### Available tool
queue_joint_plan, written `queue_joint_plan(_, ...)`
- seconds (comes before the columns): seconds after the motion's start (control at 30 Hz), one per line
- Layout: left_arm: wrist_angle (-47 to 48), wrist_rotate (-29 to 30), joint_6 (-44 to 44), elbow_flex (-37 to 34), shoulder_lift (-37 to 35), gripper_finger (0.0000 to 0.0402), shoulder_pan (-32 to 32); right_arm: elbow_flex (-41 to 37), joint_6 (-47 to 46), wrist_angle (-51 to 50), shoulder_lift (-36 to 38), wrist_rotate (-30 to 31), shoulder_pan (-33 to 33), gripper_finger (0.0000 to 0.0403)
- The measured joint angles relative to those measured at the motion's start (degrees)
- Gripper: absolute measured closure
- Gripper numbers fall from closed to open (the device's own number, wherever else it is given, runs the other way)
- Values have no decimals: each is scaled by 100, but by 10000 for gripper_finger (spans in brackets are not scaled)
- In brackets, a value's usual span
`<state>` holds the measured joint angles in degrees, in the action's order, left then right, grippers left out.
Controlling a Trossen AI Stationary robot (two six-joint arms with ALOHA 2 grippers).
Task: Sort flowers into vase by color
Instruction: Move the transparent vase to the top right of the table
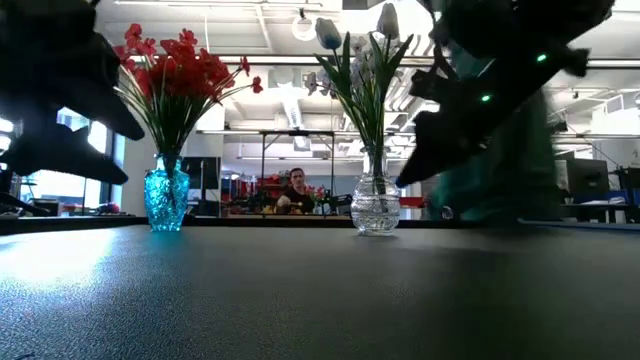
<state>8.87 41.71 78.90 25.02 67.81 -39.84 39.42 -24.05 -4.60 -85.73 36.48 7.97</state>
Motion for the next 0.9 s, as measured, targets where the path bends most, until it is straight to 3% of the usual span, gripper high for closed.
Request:
queue_joint_plan(0.2,-2202,437,-700,-2,1288,92,-315,-64,162,864,0,237,-562,116)
queue_joint_plan(0.33,-3054,538,-905,-1,1925,92,-349,-64,174,1224,0,257,-762,116)
queue_joint_plan(0.57,-3331,516,-866,-2,2361,92,-347,-64,486,1575,-15,174,-1105,116)
queue_joint_plan(0.7,-3336,571,-877,-2,2363,92,-338,-64,822,1909,-20,-254,-1316,117)
queue_joint_plan(0.9,-3338,603,-910,-2,2363,92,-338,-64,993,2223,-20,-600,-1575,147)
